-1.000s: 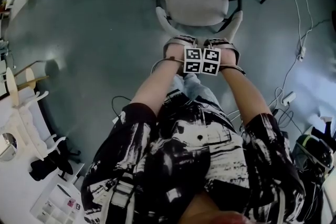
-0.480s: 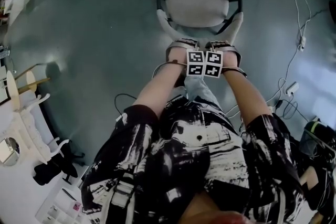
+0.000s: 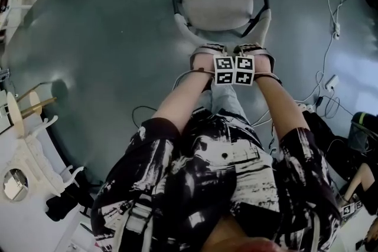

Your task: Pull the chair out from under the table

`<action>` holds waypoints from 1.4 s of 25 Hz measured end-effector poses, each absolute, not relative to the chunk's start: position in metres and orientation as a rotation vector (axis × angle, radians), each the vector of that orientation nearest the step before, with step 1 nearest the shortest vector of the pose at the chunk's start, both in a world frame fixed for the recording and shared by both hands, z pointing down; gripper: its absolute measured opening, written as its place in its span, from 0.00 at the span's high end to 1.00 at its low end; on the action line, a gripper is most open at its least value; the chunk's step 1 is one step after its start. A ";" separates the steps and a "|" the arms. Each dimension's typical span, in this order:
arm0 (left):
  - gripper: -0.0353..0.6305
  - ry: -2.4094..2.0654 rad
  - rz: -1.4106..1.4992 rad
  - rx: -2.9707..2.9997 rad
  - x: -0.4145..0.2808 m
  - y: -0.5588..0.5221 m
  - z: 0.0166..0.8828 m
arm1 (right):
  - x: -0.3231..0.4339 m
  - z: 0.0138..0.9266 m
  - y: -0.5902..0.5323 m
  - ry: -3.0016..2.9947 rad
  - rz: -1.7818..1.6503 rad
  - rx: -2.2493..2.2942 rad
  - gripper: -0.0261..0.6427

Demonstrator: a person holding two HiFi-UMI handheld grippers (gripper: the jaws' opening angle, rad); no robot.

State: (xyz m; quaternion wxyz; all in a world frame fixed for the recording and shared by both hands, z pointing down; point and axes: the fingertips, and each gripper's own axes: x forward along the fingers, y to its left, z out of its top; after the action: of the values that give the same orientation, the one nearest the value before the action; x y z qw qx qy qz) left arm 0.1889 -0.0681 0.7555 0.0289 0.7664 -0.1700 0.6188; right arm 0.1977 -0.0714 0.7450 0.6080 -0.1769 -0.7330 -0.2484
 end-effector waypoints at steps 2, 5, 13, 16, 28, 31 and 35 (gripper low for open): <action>0.88 -0.512 1.912 2.376 0.194 -0.056 0.756 | 0.203 0.745 -0.059 -1.693 -0.565 -0.398 0.89; 0.88 -0.490 1.917 2.392 0.199 -0.037 0.756 | 0.208 0.746 -0.040 -1.694 -0.548 -0.378 0.89; 0.88 -0.459 1.907 2.401 0.222 0.000 0.763 | 0.230 0.752 -0.003 -1.694 -0.510 -0.374 0.89; 0.88 -0.471 1.895 2.388 0.235 0.008 0.763 | 0.243 0.751 0.006 -1.690 -0.513 -0.395 0.88; 0.83 -0.563 1.881 2.340 0.254 0.021 0.760 | 0.266 0.749 0.022 -1.698 -0.597 -0.407 0.84; 0.72 -0.656 1.832 2.331 0.245 0.023 0.749 | 0.267 0.739 0.027 -1.724 -0.611 -0.407 0.80; 0.71 -0.732 1.767 2.369 0.232 0.036 0.717 | 0.274 0.706 0.032 -1.790 -0.623 -0.410 0.78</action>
State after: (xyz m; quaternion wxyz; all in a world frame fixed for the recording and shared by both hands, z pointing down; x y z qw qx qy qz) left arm 0.2321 0.0361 0.7171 0.0485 0.7771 -0.2400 0.5798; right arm 0.2744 0.0318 0.7056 0.5657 -0.1743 -0.7611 -0.2650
